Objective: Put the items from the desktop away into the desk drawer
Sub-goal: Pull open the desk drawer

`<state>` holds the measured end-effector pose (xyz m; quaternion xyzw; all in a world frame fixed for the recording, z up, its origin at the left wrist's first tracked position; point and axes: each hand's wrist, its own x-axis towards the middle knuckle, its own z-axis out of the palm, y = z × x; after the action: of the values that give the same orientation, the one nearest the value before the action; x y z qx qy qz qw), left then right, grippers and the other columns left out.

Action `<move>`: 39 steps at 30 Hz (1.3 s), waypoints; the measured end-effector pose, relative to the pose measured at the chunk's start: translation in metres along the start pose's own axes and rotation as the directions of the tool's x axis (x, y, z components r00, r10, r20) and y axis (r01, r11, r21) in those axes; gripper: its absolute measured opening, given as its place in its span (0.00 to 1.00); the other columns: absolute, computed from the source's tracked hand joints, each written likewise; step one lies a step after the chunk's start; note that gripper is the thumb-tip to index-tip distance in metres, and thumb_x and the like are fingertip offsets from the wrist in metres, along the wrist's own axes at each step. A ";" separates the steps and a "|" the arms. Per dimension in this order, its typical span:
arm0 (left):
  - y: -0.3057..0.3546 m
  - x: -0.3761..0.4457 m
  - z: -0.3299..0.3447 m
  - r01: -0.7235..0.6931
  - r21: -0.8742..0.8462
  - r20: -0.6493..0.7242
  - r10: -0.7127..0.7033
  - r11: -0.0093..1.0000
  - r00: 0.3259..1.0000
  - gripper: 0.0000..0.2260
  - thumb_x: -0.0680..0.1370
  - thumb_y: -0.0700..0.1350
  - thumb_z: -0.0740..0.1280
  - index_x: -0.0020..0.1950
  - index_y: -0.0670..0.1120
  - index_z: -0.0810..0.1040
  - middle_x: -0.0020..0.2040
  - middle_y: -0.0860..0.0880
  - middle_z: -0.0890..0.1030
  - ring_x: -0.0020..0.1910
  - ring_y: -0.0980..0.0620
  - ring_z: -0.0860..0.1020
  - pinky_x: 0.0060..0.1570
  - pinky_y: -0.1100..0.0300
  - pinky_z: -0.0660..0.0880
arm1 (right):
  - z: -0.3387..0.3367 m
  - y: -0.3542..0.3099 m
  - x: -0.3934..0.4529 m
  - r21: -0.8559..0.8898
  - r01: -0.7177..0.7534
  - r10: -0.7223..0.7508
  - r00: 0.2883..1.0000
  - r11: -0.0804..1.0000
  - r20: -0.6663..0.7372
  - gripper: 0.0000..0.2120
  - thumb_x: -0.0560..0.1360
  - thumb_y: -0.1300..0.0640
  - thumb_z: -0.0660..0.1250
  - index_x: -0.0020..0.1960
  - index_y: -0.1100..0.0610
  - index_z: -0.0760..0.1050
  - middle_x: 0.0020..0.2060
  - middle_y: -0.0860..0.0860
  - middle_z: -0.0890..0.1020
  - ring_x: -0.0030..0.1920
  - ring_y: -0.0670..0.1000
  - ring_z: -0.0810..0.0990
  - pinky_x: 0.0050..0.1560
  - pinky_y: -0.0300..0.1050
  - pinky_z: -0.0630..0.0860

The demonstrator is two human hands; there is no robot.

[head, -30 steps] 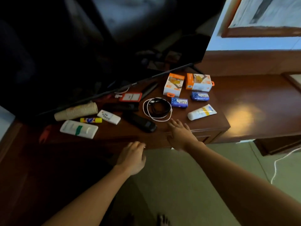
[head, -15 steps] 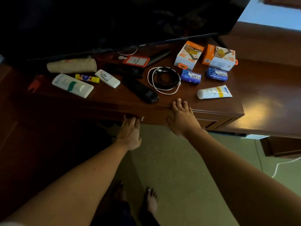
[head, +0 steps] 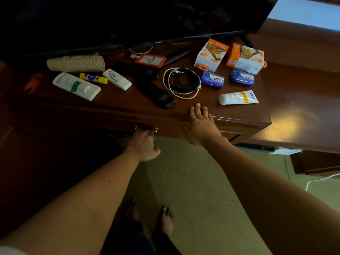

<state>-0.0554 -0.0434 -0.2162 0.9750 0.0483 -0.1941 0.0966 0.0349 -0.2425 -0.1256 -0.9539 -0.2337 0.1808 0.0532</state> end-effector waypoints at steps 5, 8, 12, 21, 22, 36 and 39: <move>0.002 -0.028 0.006 0.001 0.022 0.063 -0.002 1.000 0.998 0.38 0.78 0.67 0.58 0.78 0.42 0.60 0.74 0.41 0.68 0.72 0.41 0.66 0.73 0.49 0.61 | -0.001 0.001 0.002 -0.006 0.007 -0.007 1.000 1.000 0.025 0.36 0.83 0.41 0.50 0.81 0.59 0.41 0.80 0.59 0.41 0.80 0.62 0.40 0.78 0.57 0.44; 0.005 -0.048 0.010 0.010 -0.005 0.107 -0.010 1.000 0.994 0.41 0.78 0.70 0.55 0.80 0.42 0.56 0.78 0.41 0.63 0.76 0.41 0.61 0.74 0.49 0.57 | 0.000 0.001 0.001 -0.004 0.004 -0.004 1.000 1.000 0.029 0.36 0.83 0.41 0.50 0.81 0.59 0.41 0.80 0.58 0.40 0.80 0.61 0.39 0.78 0.57 0.44; 0.008 -0.077 0.022 0.029 -0.024 0.128 -0.026 0.999 0.991 0.44 0.76 0.73 0.52 0.81 0.43 0.53 0.80 0.42 0.59 0.78 0.42 0.58 0.75 0.49 0.54 | 0.002 0.001 0.001 -0.001 0.006 -0.006 1.000 1.000 0.019 0.37 0.83 0.40 0.51 0.81 0.59 0.41 0.81 0.58 0.40 0.80 0.61 0.39 0.78 0.57 0.44; 0.023 -0.132 0.043 0.072 -0.025 0.181 -0.066 0.997 0.981 0.45 0.75 0.75 0.52 0.82 0.45 0.50 0.81 0.42 0.56 0.79 0.40 0.54 0.76 0.48 0.52 | 0.001 0.002 -0.002 0.009 -0.009 0.009 1.000 1.000 0.016 0.36 0.83 0.39 0.50 0.82 0.57 0.41 0.81 0.56 0.40 0.80 0.60 0.39 0.78 0.59 0.44; 0.024 -0.137 0.046 0.077 -0.030 0.180 -0.070 0.997 0.981 0.45 0.75 0.75 0.52 0.82 0.45 0.50 0.81 0.42 0.56 0.79 0.40 0.54 0.76 0.48 0.52 | 0.001 0.002 -0.002 0.006 -0.013 0.013 1.000 1.000 0.022 0.37 0.83 0.38 0.49 0.82 0.57 0.41 0.81 0.55 0.40 0.80 0.60 0.39 0.78 0.59 0.44; 0.037 -0.190 0.076 0.066 0.043 0.134 -0.071 0.997 0.988 0.43 0.76 0.73 0.51 0.81 0.45 0.51 0.80 0.41 0.58 0.78 0.42 0.57 0.76 0.48 0.53 | 0.003 0.001 0.000 -0.043 -0.038 0.040 0.999 0.998 0.026 0.38 0.82 0.36 0.49 0.82 0.56 0.40 0.81 0.55 0.40 0.80 0.59 0.40 0.77 0.60 0.43; 0.038 -0.192 0.076 0.071 0.041 0.133 -0.076 0.997 0.988 0.43 0.76 0.73 0.51 0.81 0.44 0.53 0.79 0.41 0.59 0.78 0.42 0.58 0.76 0.48 0.54 | 0.003 0.000 -0.001 -0.051 -0.042 0.043 0.999 0.998 0.022 0.38 0.82 0.36 0.49 0.82 0.56 0.40 0.81 0.55 0.41 0.80 0.59 0.40 0.77 0.60 0.43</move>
<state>-0.2556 -0.1072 -0.2041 0.9589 0.0739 -0.2636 0.0750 0.0335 -0.2432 -0.1278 -0.9575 -0.2184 0.1869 0.0226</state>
